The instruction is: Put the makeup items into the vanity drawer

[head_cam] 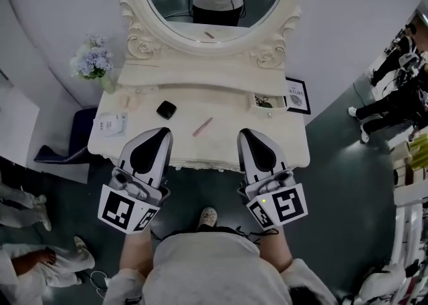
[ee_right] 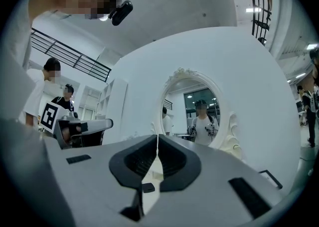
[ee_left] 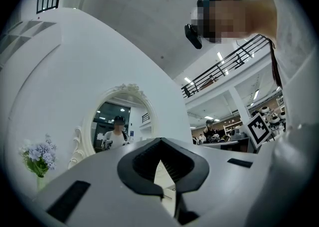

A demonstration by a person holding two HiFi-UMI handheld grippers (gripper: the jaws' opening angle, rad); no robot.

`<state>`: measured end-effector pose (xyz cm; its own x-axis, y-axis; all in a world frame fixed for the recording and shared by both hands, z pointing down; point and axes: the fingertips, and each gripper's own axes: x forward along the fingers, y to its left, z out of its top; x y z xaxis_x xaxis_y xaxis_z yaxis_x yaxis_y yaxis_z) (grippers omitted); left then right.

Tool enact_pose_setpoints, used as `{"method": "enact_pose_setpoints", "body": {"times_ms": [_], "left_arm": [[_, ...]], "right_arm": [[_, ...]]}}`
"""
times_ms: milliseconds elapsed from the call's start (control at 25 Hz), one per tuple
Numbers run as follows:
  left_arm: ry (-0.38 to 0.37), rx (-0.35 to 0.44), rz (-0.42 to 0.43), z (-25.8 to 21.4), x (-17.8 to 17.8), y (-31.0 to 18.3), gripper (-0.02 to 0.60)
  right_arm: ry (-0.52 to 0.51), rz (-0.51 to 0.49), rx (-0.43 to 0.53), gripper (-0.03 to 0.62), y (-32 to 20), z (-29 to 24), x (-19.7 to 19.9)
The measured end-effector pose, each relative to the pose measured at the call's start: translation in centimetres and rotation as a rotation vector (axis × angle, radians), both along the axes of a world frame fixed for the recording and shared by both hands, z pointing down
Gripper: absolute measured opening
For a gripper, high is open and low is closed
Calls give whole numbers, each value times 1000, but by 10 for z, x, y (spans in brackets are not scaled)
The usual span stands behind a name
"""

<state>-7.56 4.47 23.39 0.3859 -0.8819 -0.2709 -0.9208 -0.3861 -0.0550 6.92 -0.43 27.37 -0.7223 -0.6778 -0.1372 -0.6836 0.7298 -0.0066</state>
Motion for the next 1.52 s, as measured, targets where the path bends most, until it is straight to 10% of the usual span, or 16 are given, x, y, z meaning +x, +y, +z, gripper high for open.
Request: {"method": "enact_pose_setpoints", "body": {"times_ms": [600, 1520], "left_arm": [[-42, -36, -57, 14, -8, -26, 8], [-52, -48, 86, 30, -70, -115, 8]], "right_arm": [[29, -40, -81, 25, -43, 29, -18], [154, 125, -333, 25, -127, 99, -79]]}}
